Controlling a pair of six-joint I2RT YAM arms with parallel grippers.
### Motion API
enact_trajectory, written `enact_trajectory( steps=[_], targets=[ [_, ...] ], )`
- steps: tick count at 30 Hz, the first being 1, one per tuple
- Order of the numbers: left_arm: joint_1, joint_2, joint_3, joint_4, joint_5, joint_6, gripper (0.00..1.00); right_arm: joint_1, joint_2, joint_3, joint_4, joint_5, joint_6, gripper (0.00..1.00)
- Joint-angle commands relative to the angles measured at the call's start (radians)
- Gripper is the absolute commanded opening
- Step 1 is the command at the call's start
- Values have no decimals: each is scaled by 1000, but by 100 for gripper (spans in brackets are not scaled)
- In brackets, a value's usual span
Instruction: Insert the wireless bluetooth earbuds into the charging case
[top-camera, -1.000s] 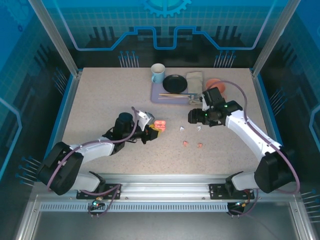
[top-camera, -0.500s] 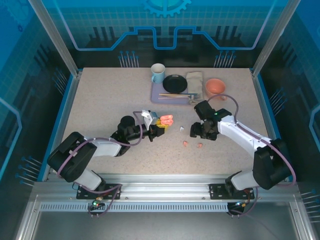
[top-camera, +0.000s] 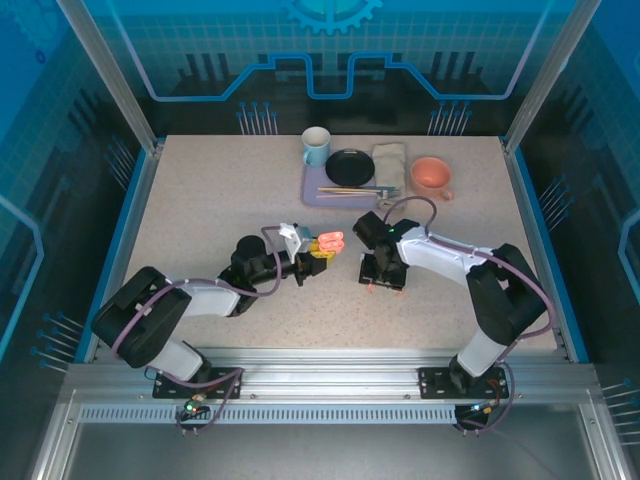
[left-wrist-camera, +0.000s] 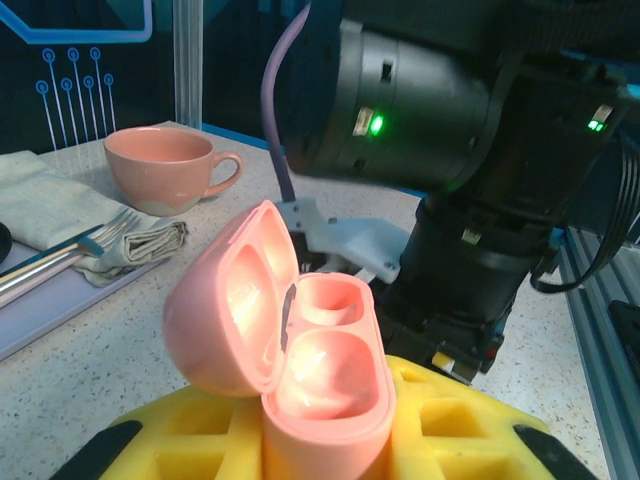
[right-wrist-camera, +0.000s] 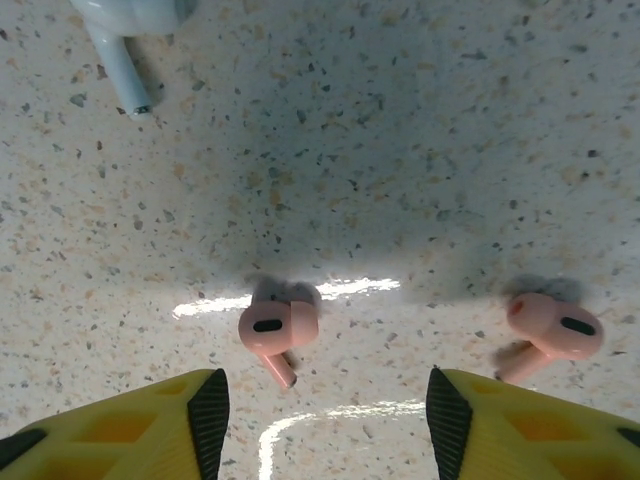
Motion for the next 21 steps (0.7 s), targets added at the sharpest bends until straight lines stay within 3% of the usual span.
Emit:
enact_trajectory(
  steps=[1, 21],
  targets=[
    [9, -27, -8, 36, 40, 23, 0, 22, 41, 38, 8, -11, 50, 56],
    [11, -58, -4, -4, 53, 20, 0, 19, 132, 44, 51, -10, 44, 47]
  ],
)
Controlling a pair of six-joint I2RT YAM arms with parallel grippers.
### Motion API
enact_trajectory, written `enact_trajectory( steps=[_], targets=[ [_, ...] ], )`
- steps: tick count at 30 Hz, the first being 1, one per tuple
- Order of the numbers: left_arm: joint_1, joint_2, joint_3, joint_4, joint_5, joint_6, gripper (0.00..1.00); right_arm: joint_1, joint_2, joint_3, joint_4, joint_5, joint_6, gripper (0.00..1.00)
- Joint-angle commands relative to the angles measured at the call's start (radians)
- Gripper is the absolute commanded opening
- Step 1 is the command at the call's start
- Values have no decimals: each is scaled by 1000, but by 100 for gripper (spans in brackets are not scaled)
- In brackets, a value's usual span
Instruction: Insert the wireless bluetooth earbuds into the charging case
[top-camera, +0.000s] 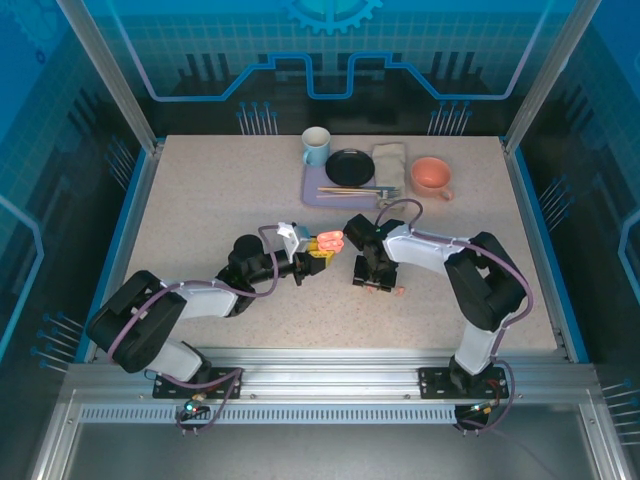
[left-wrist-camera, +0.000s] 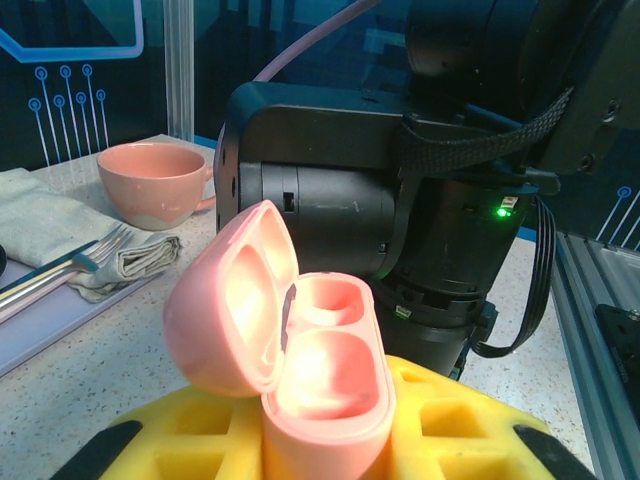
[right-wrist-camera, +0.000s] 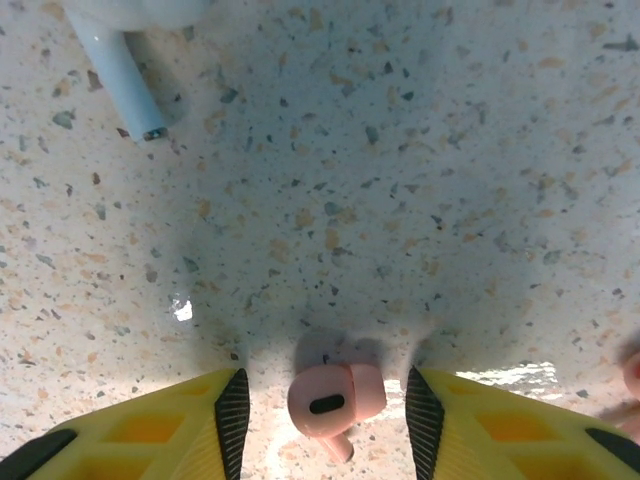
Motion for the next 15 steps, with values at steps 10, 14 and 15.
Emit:
enact_trajectory(
  steps=[10, 14, 15],
  targets=[
    [5, -27, 9, -9, 38, 18, 0, -23, 13, -19, 34, -1, -10, 43],
    [6, -22, 15, -10, 41, 13, 0, -25, 16, -28, 42, -2, -10, 41],
    [5, -22, 16, -11, 40, 13, 0, -26, 18, -29, 42, -4, -12, 41]
  ],
)
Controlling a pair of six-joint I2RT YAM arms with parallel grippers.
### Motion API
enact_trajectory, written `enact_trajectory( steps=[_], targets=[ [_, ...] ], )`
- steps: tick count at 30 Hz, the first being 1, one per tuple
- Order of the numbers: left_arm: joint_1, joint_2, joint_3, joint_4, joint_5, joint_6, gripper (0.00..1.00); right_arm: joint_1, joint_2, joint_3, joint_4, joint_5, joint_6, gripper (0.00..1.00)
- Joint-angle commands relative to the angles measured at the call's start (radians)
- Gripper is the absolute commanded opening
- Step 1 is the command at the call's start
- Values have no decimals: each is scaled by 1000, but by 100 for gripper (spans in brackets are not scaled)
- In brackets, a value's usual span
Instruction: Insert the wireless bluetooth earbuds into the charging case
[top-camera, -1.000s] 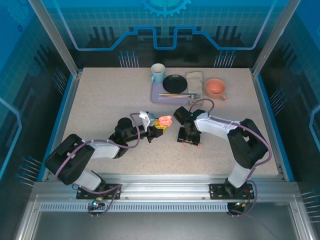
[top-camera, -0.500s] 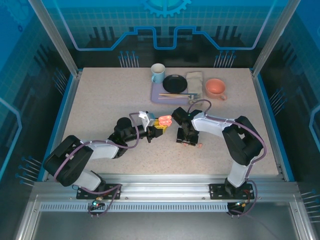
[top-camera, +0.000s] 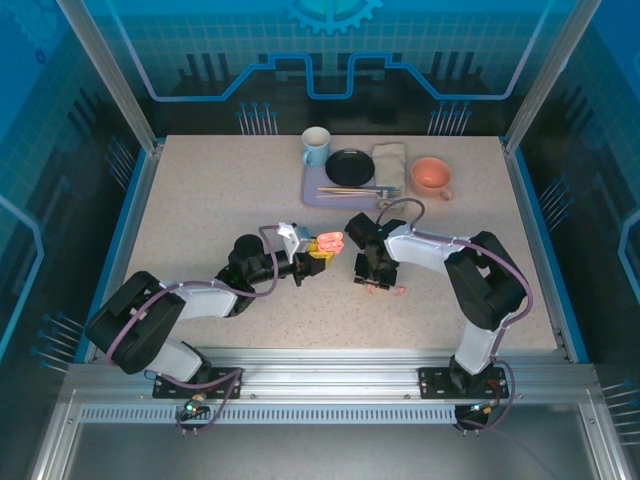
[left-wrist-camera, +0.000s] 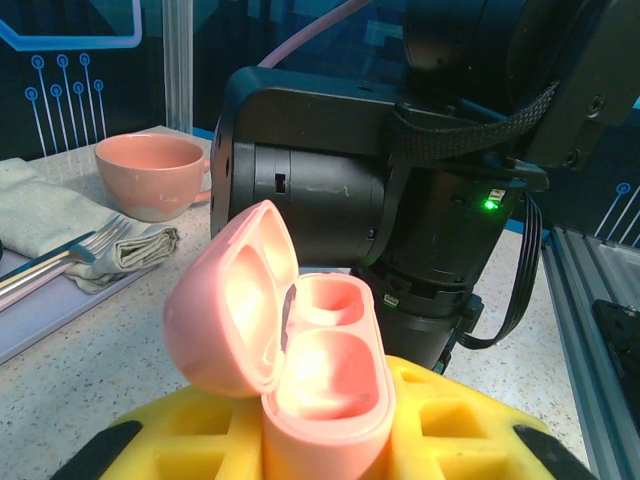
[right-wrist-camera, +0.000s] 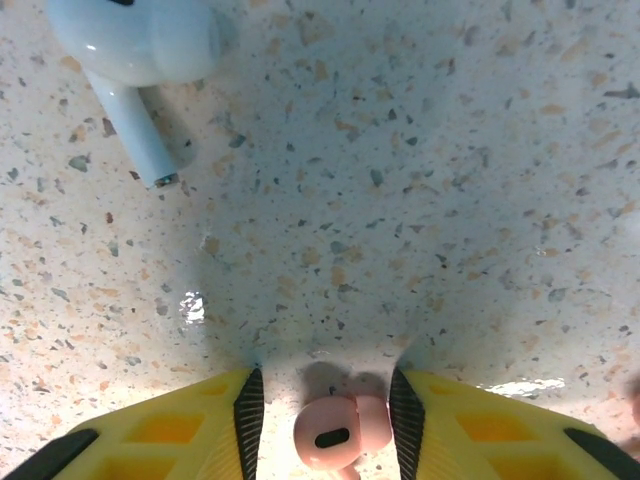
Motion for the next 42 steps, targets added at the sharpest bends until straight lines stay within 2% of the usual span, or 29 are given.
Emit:
enact_trajectory(
  steps=[1, 17, 25, 33, 42],
  targets=[
    [5, -16, 18, 13, 37, 13, 0, -10, 19, -19, 3, -4, -5, 41],
    [5, -9, 33, 0, 40, 2, 0, -22, -32, -54, 16, -10, -9, 30],
    [4, -14, 35, -12, 40, -1, 0, -36, -96, -67, 6, 0, -4, 29],
    [5, -18, 37, -24, 41, 2, 0, -72, -269, -71, -22, 3, -1, 29],
    [0, -6, 63, -33, 67, -4, 0, -90, -490, 66, -19, -9, -48, 29]
  ],
)
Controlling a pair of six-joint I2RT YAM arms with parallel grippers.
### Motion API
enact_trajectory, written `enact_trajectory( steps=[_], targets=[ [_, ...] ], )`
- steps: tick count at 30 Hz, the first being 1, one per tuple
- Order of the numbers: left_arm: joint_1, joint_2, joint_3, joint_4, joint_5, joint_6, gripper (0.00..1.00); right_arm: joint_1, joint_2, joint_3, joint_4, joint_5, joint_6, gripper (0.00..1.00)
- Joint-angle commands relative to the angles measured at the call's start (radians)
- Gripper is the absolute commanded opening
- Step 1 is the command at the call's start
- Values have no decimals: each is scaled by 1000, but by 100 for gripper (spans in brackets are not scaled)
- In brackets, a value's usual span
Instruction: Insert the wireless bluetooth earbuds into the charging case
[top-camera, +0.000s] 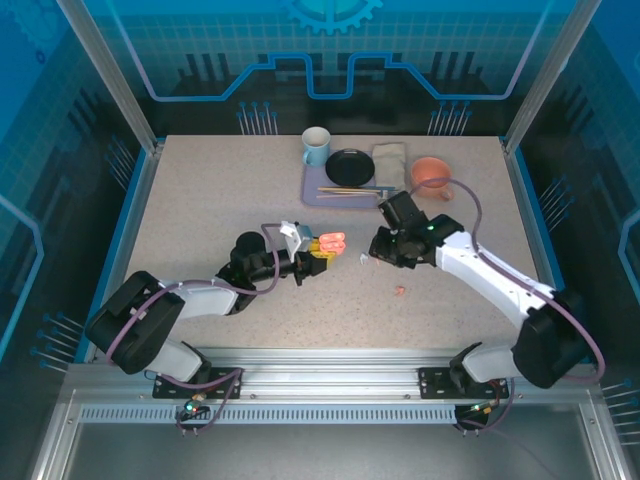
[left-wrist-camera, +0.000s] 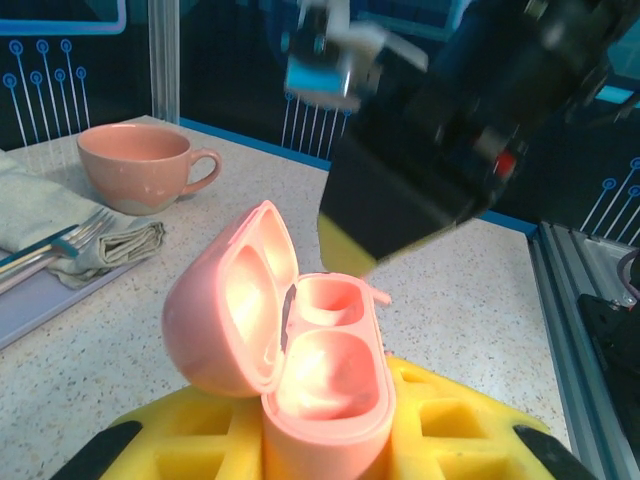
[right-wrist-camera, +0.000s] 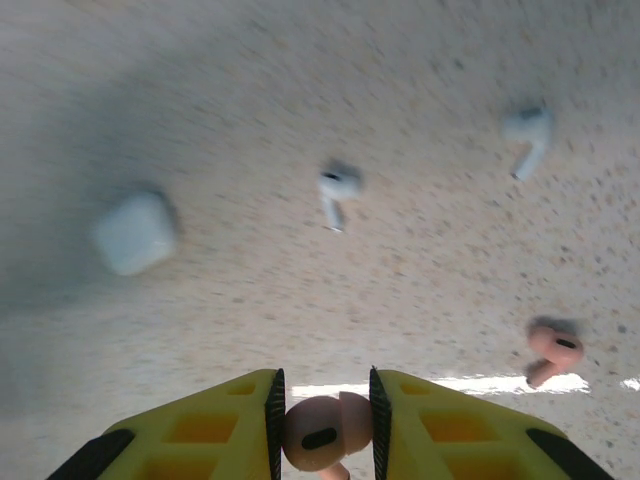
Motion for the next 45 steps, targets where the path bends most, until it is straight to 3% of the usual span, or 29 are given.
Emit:
enact_trajectory(
  steps=[1, 12, 28, 45],
  targets=[
    [-4, -3, 40, 13, 44, -1, 0, -9, -61, 71, 18, -15, -28, 29],
    [-15, 28, 93, 10, 48, -12, 0, 110, -138, 68, 360, -22, -64, 29],
    [-17, 60, 154, 38, 26, -62, 0, 233, -253, -256, 883, 71, -53, 29],
    [-16, 75, 178, 40, 33, -92, 0, 303, -288, -357, 1027, 258, -87, 28]
  ],
)
